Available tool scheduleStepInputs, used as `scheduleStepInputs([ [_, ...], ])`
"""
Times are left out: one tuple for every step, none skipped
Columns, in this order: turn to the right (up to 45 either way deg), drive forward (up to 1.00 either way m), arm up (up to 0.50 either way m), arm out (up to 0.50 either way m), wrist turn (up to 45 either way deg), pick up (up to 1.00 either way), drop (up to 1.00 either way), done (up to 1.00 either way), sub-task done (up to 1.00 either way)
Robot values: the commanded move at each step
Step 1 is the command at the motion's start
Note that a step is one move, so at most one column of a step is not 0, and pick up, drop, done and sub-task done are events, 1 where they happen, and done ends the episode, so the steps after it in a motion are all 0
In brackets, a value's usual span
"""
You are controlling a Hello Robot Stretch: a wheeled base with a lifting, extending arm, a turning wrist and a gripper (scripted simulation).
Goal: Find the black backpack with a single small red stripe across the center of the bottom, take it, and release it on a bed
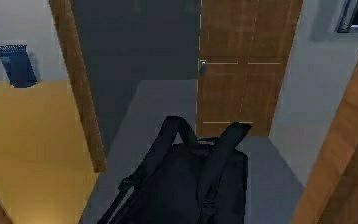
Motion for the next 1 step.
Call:
scheduleStepInputs([
  [0.0, 0.75, 0.00, 0.00, 0.0, 0.00, 0.00, 0.00, 0.00],
])
